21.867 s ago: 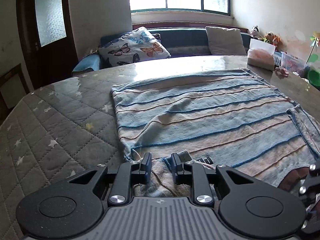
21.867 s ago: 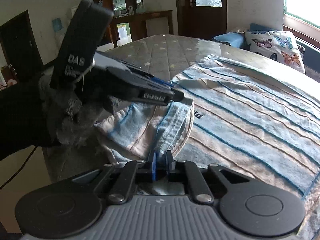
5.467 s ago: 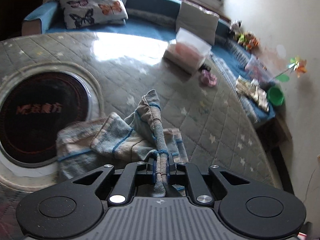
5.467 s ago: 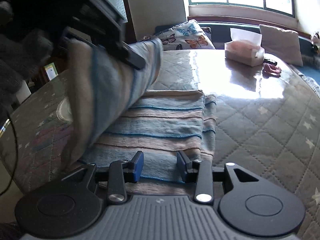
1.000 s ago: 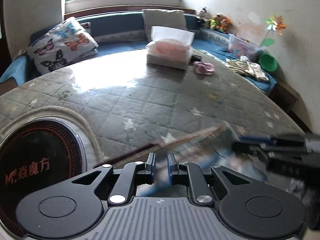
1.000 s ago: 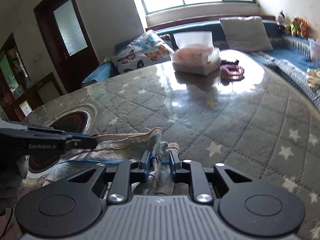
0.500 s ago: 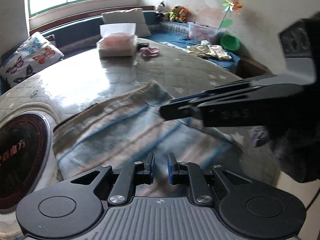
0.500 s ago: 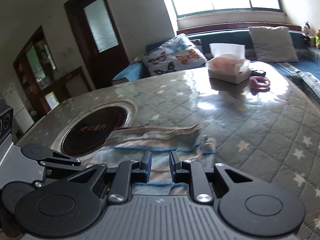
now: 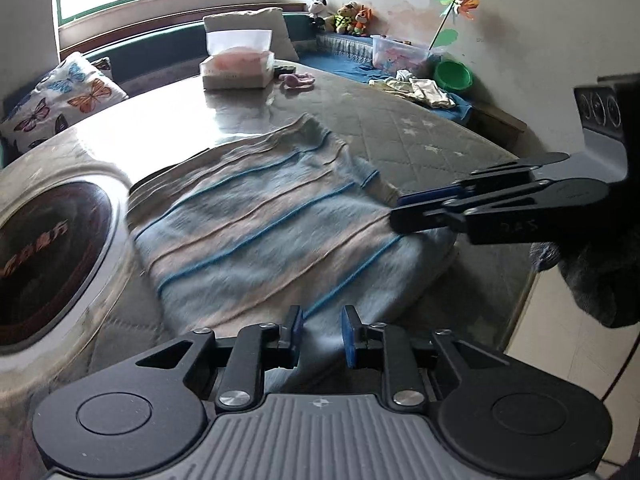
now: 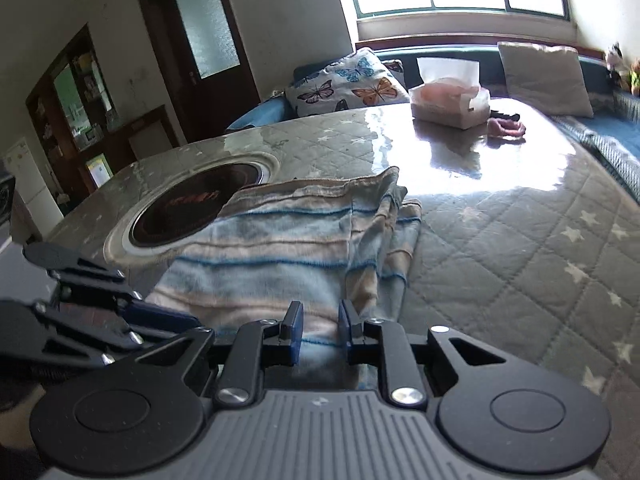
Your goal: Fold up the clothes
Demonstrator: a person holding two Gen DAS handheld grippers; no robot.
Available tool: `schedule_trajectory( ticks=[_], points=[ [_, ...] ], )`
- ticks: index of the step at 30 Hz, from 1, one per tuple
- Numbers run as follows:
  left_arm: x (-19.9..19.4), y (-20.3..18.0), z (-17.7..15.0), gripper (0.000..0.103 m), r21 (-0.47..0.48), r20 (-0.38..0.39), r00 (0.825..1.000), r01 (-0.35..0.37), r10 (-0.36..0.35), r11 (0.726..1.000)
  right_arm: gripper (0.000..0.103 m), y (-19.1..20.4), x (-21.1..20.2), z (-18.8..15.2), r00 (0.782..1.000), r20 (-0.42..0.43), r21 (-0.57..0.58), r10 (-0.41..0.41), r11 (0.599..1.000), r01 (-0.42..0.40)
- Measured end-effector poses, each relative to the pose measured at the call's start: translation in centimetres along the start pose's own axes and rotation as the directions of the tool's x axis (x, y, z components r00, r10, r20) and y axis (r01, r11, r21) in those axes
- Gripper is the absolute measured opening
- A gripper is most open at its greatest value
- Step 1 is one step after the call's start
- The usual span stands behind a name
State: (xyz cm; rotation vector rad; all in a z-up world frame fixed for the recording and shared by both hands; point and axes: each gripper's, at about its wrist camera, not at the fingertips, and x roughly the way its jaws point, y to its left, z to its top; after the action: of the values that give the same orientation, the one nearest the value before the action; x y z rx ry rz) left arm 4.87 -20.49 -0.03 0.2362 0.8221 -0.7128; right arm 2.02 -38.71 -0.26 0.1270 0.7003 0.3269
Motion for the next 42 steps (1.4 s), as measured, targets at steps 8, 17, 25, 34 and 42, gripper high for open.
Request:
schedule_trajectory(
  ticks=[8, 17, 25, 34, 42],
  points=[
    [-2.0, 2.2, -1.6, 0.027, -0.082, 0.003, 0.999, -0.032, 0.032, 0.996, 0.018, 0.9, -1.8, 0.0, 0.999, 0.036, -0.011, 0.007, 1.0, -0.006],
    [-2.6, 2.9, -1.4, 0.031, -0.09, 0.009, 0.999, -0.032, 0.033, 0.995, 0.019, 0.8, -1.2, 0.8, 1.0, 0.027, -0.022, 0.001, 1.0, 0.0],
    [-1.6, 4.5, -0.2, 0.031, -0.133, 0.014, 0.997, -0.069, 0.071, 0.989, 0.019, 0.2, 2.7, 3.0, 0.999, 0.047, 0.013, -0.005, 1.0, 0.005],
    [-0.9, 6.1, -0.1, 0.033, -0.164, -0.006, 0.996, -0.085, 0.085, 0.983, 0.016, -1.2, 3.8, 3.5, 0.999, 0.042, 0.061, -0.027, 0.998, 0.025],
    [-0.4, 7.1, 1.1, 0.036, -0.178, 0.0, 0.995, -0.102, 0.104, 0.979, 0.017, -2.0, 4.5, 4.3, 0.997, 0.052, 0.095, -0.052, 0.994, 0.047]
  ],
)
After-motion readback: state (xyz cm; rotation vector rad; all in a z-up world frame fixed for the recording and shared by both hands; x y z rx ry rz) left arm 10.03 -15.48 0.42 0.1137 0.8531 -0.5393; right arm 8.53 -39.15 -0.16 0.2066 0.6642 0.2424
